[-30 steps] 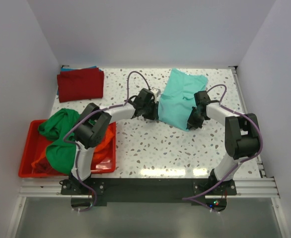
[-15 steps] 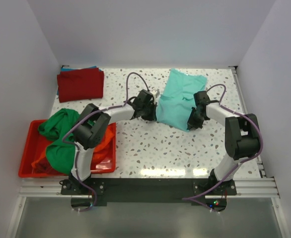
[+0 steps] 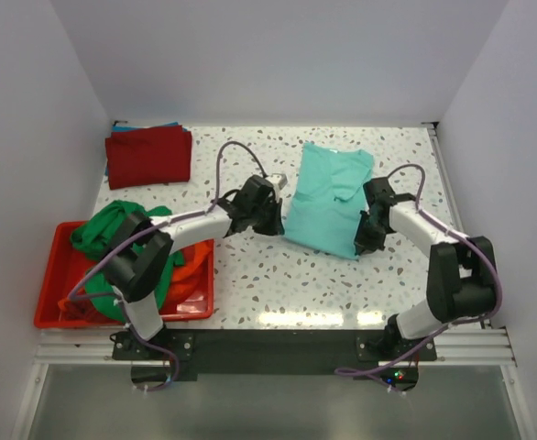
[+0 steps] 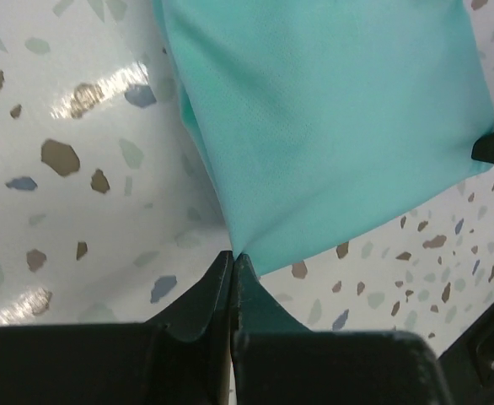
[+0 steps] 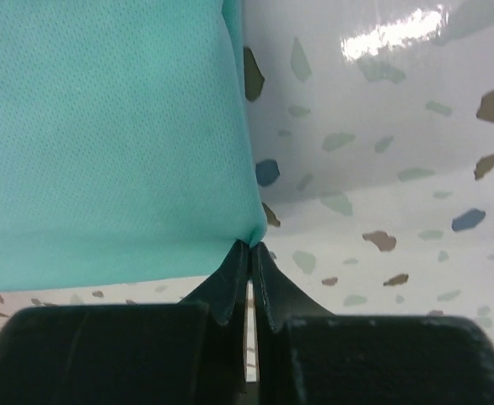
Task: Fold and stack the t-shirts
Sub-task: Fold the tshirt
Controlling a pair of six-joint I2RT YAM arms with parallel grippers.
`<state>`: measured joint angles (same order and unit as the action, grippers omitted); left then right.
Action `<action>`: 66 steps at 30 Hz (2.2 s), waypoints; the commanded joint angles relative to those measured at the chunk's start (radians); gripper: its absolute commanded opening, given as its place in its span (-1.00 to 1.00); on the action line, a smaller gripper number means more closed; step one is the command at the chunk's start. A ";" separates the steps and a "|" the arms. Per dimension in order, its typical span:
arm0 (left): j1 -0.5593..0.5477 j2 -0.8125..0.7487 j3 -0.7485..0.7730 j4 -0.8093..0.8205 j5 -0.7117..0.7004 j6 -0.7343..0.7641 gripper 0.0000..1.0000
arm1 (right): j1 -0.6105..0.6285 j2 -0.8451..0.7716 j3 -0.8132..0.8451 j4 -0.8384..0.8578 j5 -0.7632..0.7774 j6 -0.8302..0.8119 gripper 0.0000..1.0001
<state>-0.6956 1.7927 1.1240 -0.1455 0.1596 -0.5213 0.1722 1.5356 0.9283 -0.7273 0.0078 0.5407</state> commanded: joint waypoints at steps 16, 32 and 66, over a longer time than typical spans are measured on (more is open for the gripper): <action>-0.061 -0.551 -0.256 -0.393 -0.025 -0.169 -1.00 | 0.141 -0.382 0.017 -0.490 0.014 0.027 -1.00; -0.113 -0.900 -0.346 -0.663 0.126 -0.353 -1.00 | 0.236 -0.578 0.099 -0.790 -0.006 0.114 -1.00; 0.094 -0.343 -0.021 -0.485 0.147 -0.033 -1.00 | 0.222 -0.089 0.320 -0.365 0.095 0.074 -1.00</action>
<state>-0.6331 1.4128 1.0309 -0.6582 0.2863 -0.6353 0.4107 1.4075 1.1885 -1.1286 0.0269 0.6437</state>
